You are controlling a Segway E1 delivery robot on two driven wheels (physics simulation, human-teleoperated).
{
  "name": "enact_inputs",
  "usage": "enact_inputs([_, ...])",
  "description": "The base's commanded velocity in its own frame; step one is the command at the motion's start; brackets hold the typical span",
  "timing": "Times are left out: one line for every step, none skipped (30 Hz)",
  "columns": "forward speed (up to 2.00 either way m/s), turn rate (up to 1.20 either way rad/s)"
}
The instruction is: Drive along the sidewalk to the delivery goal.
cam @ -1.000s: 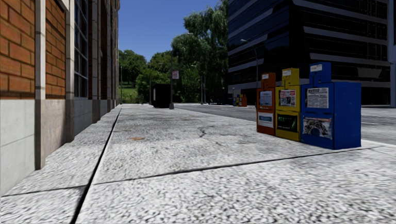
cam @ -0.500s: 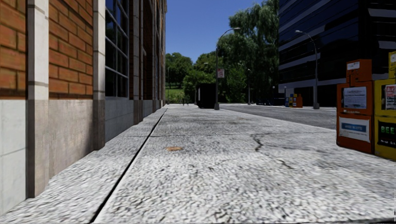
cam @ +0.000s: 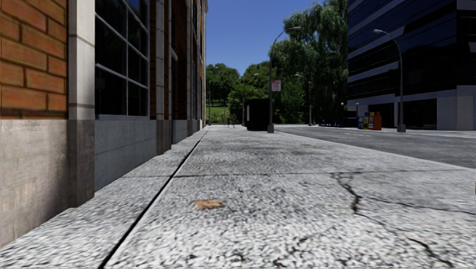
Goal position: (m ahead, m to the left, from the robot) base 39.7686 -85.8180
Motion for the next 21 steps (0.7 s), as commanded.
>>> enact_inputs([2.00,0.00])
enact_inputs([2.00,0.00])
enact_inputs([2.00,0.00])
enact_inputs([2.00,0.00])
enact_inputs([2.00,0.00])
enact_inputs([2.00,0.00])
enact_inputs([2.00,0.00])
enact_inputs([2.00,0.00])
enact_inputs([2.00,0.00])
enact_inputs([2.00,0.00])
enact_inputs([2.00,0.00])
enact_inputs([2.00,0.00])
enact_inputs([2.00,0.00])
enact_inputs([2.00,0.00])
enact_inputs([2.00,0.00])
enact_inputs([2.00,0.00])
enact_inputs([2.00,0.00])
enact_inputs([2.00,0.00])
enact_inputs([2.00,0.00])
enact_inputs([2.00,0.00])
enact_inputs([2.00,0.00])
